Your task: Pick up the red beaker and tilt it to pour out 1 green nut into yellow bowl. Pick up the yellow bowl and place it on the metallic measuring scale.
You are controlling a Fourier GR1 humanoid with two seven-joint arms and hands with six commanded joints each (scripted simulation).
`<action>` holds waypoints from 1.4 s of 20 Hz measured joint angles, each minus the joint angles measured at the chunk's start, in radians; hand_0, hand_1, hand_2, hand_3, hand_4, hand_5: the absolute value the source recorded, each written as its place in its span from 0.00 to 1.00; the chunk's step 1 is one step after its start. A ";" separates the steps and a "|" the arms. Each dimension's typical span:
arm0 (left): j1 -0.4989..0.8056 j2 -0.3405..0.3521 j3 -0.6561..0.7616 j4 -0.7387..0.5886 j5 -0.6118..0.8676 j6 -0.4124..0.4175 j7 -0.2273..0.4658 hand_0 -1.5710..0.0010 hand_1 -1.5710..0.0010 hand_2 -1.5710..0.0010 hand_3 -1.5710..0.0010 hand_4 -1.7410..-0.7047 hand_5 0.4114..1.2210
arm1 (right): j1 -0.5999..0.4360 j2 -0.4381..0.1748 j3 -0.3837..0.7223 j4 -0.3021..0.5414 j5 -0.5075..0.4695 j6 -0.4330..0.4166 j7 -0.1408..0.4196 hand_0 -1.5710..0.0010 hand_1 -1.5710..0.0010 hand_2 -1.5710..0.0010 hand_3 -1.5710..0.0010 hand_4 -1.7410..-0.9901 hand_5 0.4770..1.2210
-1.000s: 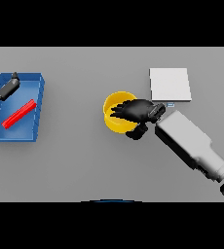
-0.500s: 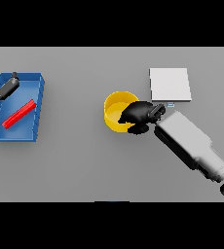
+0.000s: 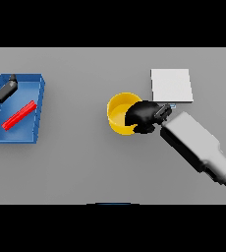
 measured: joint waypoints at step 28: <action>-0.001 0.001 -0.001 -0.015 -0.003 -0.008 0.025 1.00 1.00 1.00 1.00 0.98 0.34 | -0.136 -0.142 -0.273 0.278 -0.002 -0.195 0.042 0.00 0.00 0.07 0.20 0.00 1.00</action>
